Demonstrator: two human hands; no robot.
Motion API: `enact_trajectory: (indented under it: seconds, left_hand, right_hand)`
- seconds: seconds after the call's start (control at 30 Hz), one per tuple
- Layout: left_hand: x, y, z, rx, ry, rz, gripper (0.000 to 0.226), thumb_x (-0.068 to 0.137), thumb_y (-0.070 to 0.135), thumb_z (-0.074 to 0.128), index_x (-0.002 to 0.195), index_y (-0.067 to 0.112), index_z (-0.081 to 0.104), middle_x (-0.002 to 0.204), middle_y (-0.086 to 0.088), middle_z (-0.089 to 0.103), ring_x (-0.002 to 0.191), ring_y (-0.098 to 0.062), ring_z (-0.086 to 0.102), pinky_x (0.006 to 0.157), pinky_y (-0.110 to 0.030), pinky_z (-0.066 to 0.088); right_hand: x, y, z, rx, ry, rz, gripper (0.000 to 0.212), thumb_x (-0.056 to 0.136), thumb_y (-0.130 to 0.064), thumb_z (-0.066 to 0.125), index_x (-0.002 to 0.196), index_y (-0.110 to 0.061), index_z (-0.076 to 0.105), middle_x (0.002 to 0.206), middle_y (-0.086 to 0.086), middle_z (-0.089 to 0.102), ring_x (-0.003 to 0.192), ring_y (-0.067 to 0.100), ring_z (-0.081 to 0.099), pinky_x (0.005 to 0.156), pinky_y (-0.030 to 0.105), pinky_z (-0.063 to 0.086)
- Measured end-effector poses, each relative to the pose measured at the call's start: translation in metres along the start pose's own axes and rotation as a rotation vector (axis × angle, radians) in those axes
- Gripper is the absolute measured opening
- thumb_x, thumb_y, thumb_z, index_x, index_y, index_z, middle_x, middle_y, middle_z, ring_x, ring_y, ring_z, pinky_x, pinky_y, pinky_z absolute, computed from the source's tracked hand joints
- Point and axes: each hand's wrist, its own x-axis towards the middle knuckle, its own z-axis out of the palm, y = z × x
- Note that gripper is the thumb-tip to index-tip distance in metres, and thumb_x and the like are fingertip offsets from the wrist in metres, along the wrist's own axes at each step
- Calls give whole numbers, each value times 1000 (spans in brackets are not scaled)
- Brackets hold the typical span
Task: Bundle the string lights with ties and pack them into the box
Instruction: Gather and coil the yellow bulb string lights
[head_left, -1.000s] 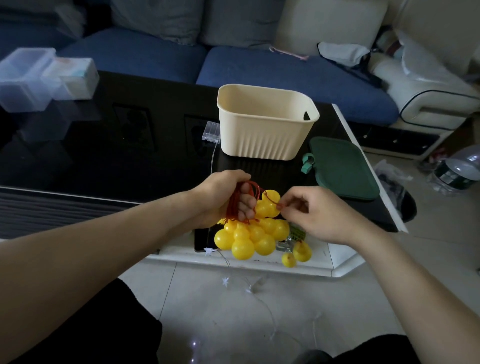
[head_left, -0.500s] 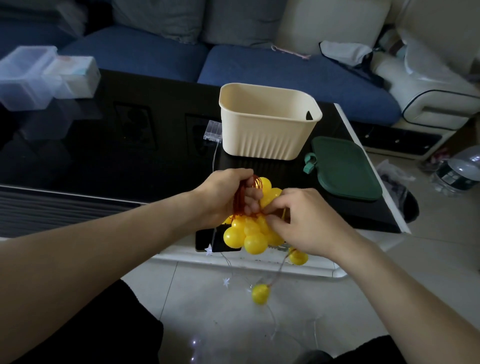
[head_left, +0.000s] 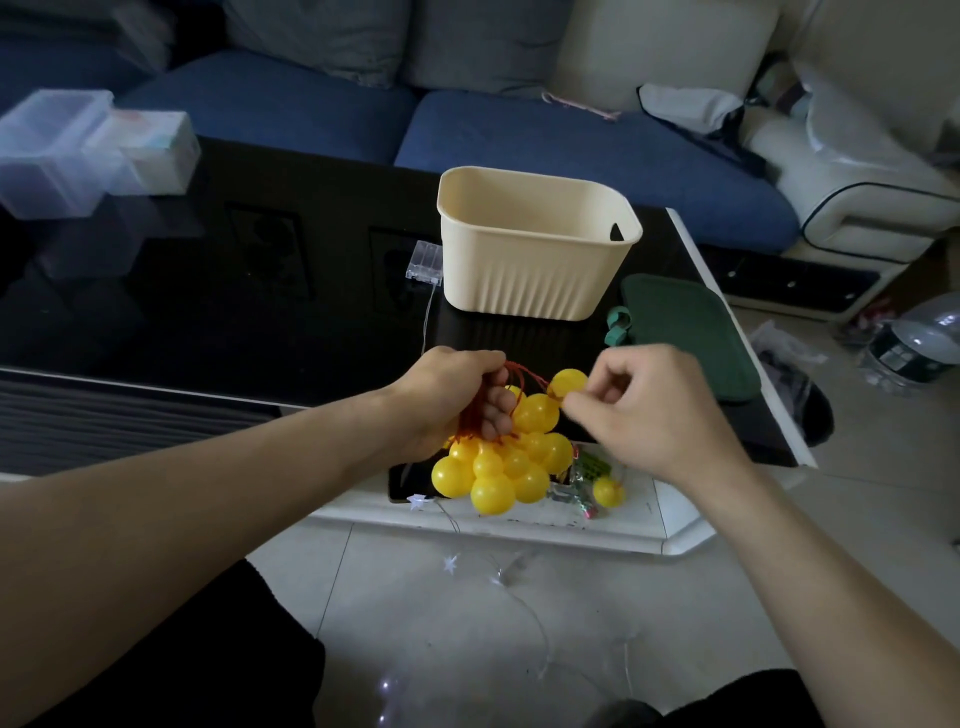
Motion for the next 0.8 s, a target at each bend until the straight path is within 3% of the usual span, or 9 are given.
enact_trajectory:
  seconds: [0.27, 0.4, 0.5, 0.6, 0.67, 0.7, 0.8]
  left_hand:
    - [2, 0, 3, -98, -29, -11, 28, 103, 21, 44, 79, 9, 53, 61, -8, 61, 48, -19, 57, 51, -28, 46]
    - [2, 1, 5, -224, -46, -9, 23, 102, 20, 49, 86, 4, 56, 72, -12, 68, 58, -19, 65, 67, -30, 53]
    - [2, 2, 7, -278, -42, 40, 23, 102, 20, 51, 91, 0, 57, 73, -14, 70, 66, -22, 71, 76, -34, 59]
    - [2, 1, 8, -205, -40, 60, 27, 102, 24, 52, 86, 3, 58, 65, -8, 68, 59, -16, 68, 59, -28, 60]
    - [2, -2, 9, -92, -51, 64, 27, 101, 26, 53, 84, 6, 60, 67, -6, 65, 58, -15, 64, 57, -26, 54]
    - [2, -4, 10, -24, -56, 75, 28, 101, 26, 54, 82, 7, 61, 67, -6, 64, 58, -16, 62, 58, -27, 52]
    - [1, -11, 12, 242, -43, 132, 33, 98, 27, 57, 72, 9, 64, 61, -6, 61, 55, -18, 56, 55, -26, 44]
  right_hand:
    - [-6, -8, 23, -78, -400, -29, 17, 75, -17, 72, 60, -21, 66, 50, -9, 54, 51, 6, 54, 48, 18, 40]
    - [-7, -7, 25, -45, -529, -58, 6, 86, -19, 73, 81, -22, 75, 64, -11, 61, 60, -1, 55, 55, 14, 43]
    - [-7, -5, 24, -37, -521, -75, 8, 92, -23, 71, 96, -22, 77, 78, -11, 69, 73, 3, 61, 61, 15, 47]
    - [-7, -5, 25, -54, -454, -120, 13, 93, -25, 70, 101, -21, 80, 88, -16, 72, 81, -2, 63, 65, 8, 46]
    - [-8, -7, 26, -15, -400, -136, 11, 90, -24, 74, 97, -21, 81, 96, -18, 74, 86, -7, 65, 72, 6, 47]
    - [-8, -7, 25, -2, -373, -126, 8, 87, -23, 77, 93, -22, 82, 96, -16, 75, 85, -6, 67, 72, 9, 50]
    - [-6, -8, 21, 32, -287, -85, 7, 79, -18, 83, 77, -24, 79, 66, -10, 73, 62, 0, 68, 59, 16, 52]
